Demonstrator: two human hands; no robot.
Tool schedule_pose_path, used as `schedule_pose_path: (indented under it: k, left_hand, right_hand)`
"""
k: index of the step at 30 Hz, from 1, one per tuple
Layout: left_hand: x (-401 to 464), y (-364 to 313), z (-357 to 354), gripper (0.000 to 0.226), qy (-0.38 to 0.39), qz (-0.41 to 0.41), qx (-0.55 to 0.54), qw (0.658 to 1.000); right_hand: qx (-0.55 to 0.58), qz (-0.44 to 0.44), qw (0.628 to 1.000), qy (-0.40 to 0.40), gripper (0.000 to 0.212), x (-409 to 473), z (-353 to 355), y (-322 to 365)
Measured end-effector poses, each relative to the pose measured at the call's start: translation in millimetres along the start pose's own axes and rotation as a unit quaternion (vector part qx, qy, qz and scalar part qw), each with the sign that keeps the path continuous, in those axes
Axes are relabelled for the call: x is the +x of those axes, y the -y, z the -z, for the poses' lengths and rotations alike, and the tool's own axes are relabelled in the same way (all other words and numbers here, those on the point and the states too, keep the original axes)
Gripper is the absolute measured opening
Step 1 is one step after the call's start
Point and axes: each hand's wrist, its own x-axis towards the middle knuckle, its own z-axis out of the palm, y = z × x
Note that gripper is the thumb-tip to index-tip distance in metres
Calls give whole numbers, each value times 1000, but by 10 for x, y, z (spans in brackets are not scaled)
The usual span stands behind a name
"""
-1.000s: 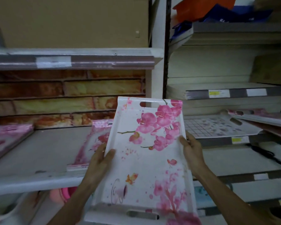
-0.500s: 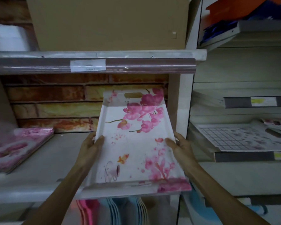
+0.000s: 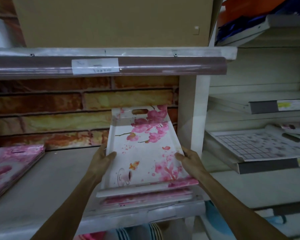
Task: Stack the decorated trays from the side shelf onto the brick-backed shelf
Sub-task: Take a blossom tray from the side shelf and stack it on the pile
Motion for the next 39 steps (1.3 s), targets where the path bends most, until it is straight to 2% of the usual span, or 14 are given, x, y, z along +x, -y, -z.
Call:
schedule_pose_path:
  k: [2, 12, 26, 35, 39]
  left_hand:
    - [28, 104, -51, 33, 0, -6, 20, 1000]
    - [179, 496, -244, 42, 20, 21, 123, 992]
    - [189, 713, -169, 43, 31, 45, 171, 984]
    - [164, 773, -152, 40, 45, 43, 247, 967]
    - [141, 643, -105, 32, 46, -4, 304, 952]
  right_hand:
    - [-25, -13, 1000, -7, 32, 16, -20, -103]
    - [-88, -40, 995, -28, 24, 8, -70, -409]
    - [-101, -88, 991, 26, 25, 67, -174, -599]
    - [-163, -67, 983, 50, 24, 53, -104, -567]
    - [-205, -21, 978, 18, 25, -15, 5, -459]
